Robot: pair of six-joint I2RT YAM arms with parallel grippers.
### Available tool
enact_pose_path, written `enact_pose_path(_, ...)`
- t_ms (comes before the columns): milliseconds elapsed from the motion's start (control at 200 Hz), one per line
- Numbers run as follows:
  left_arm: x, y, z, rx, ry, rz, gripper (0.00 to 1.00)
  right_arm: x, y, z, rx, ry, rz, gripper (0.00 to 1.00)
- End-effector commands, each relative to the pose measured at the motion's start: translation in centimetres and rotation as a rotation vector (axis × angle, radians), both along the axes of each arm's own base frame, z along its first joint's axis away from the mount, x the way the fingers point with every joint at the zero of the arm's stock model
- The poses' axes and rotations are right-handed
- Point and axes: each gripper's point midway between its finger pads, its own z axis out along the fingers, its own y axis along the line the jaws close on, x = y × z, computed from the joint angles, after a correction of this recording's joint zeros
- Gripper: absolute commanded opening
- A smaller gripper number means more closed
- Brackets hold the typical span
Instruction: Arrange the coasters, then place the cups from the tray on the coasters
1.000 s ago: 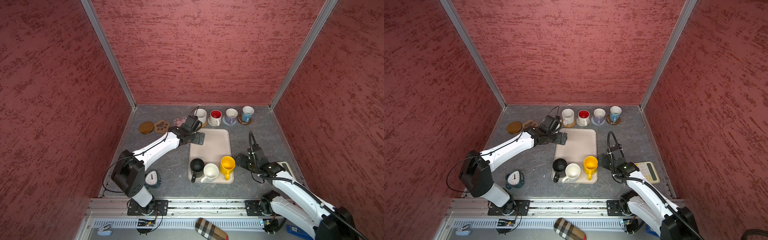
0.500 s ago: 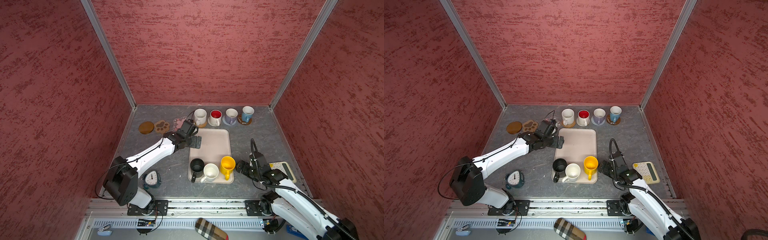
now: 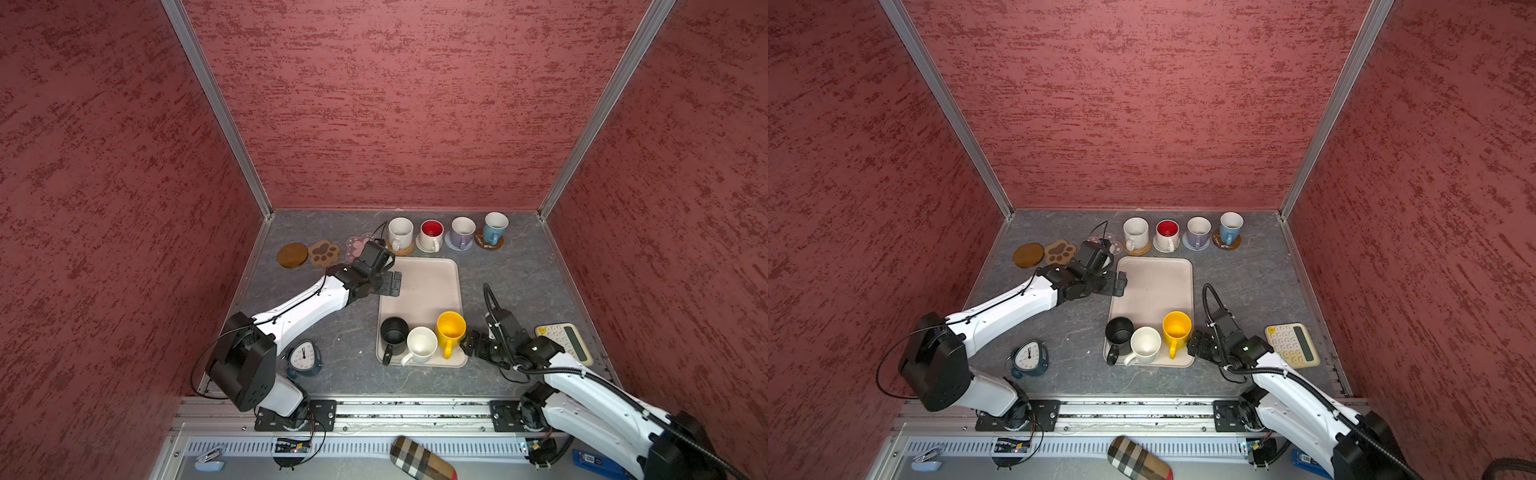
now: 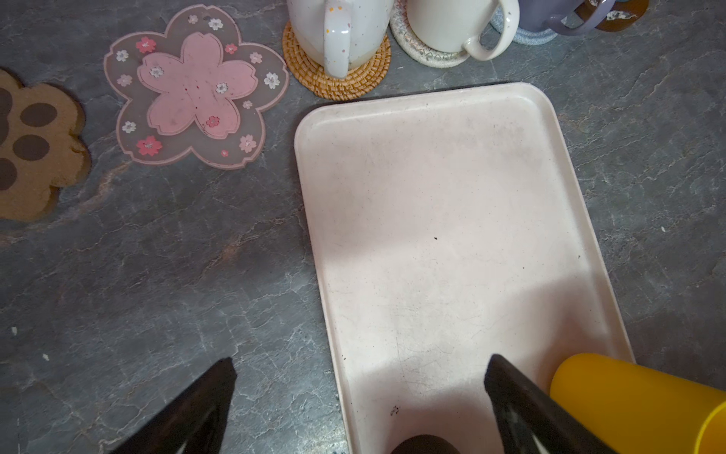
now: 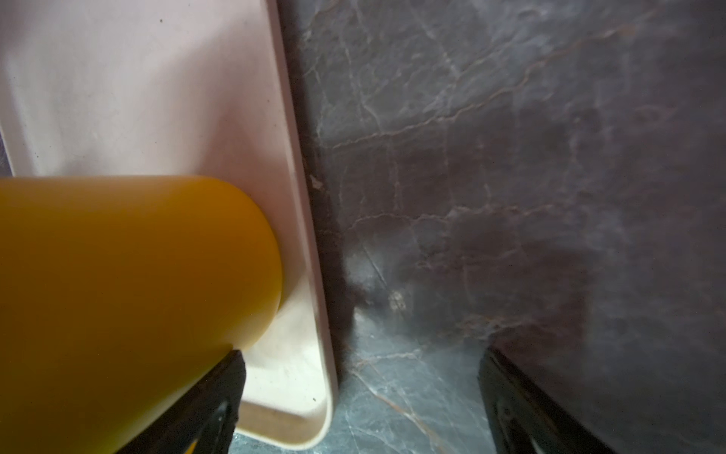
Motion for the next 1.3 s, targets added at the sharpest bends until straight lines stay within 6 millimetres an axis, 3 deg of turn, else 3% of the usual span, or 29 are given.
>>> enact_pose_path(0, 0.3, 0.3, 0.3, -0.013, -0.016, 0.008, 1.0, 0.7, 1.9, 1.2, 0.061, -0.027, 0.022, 0.93)
enact_pose_path(486, 0.4, 0.8, 0.0, -0.016, -0.007, 0.011, 1.0, 1.1, 6.3, 1.7, 0.121, -0.04, 0.153, 0.91)
enact_pose_path(741, 0.4, 1.1, 0.2, -0.022, -0.009, 0.017, 1.0, 1.3, 7.4, 1.6, 0.124, -0.034, 0.188, 0.91)
enact_pose_path(962, 0.4, 1.2, 0.2, -0.02, -0.006, 0.015, 1.0, 1.5, 5.7, 1.5, -0.001, -0.022, 0.179, 0.95)
enact_pose_path(1072, 0.4, 1.3, 0.3, -0.018, -0.008, 0.015, 0.99, 1.3, 4.0, 1.5, -0.093, -0.001, 0.154, 0.94)
enact_pose_path(1293, 0.5, 1.4, 0.1, -0.018, -0.007, 0.019, 1.0, 0.5, 2.5, 2.5, -0.146, 0.008, 0.157, 0.91)
